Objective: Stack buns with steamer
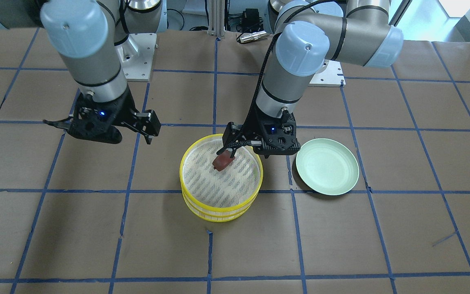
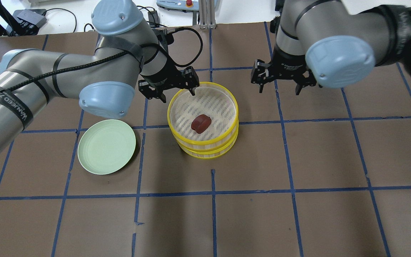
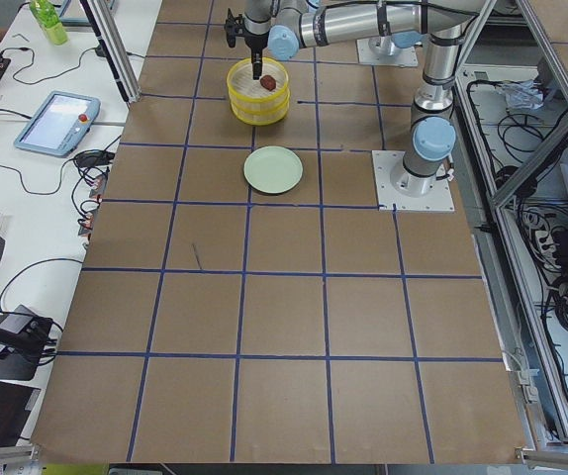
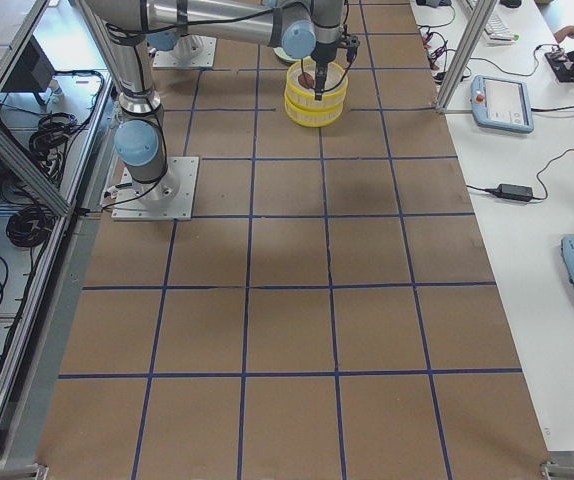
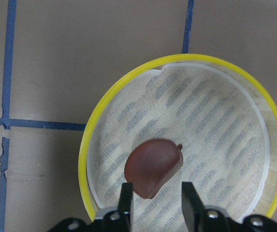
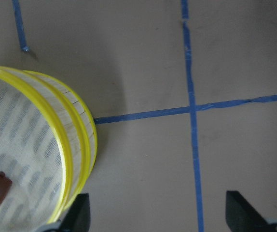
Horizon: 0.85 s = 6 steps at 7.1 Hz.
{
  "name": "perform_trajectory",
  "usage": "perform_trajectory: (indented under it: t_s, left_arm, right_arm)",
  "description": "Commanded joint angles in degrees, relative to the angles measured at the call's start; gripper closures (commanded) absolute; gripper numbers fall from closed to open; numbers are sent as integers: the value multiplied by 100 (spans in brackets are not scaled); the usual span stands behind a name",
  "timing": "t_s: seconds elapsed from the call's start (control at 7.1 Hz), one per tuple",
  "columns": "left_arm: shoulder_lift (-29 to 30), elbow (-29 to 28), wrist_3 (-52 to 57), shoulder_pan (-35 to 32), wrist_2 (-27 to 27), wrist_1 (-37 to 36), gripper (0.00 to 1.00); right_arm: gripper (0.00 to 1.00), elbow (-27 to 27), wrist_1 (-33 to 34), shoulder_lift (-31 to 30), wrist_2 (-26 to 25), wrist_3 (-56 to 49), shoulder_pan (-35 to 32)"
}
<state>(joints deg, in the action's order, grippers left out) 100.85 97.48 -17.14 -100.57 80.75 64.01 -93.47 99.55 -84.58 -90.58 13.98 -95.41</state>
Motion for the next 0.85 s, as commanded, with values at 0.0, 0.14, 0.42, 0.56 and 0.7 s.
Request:
perform_trajectory:
  t_s: [0.0,0.14,0.42,0.56,0.7]
  left_arm:
    - [-388,-141,1110,649,37,784,0]
    - [-678,-263,1752,1166,55,1502,0]
    - [-1477,-597,1863,1777,386,2989,0]
    - [-1559,-494,1907,1700,1068,3073,0]
    - [-1534,-502,1934,1673,909,3048,0]
  right_arm:
    - [0,13,-531,-646,5,-27,146]
    - [0,100,-794,-648,23,-45,154]
    - [0,294,-1192,-639,286,-648,224]
    - [0,303,-1184,-639,295,-686,234]
    - [0,295,-1175,-639,286,-686,234]
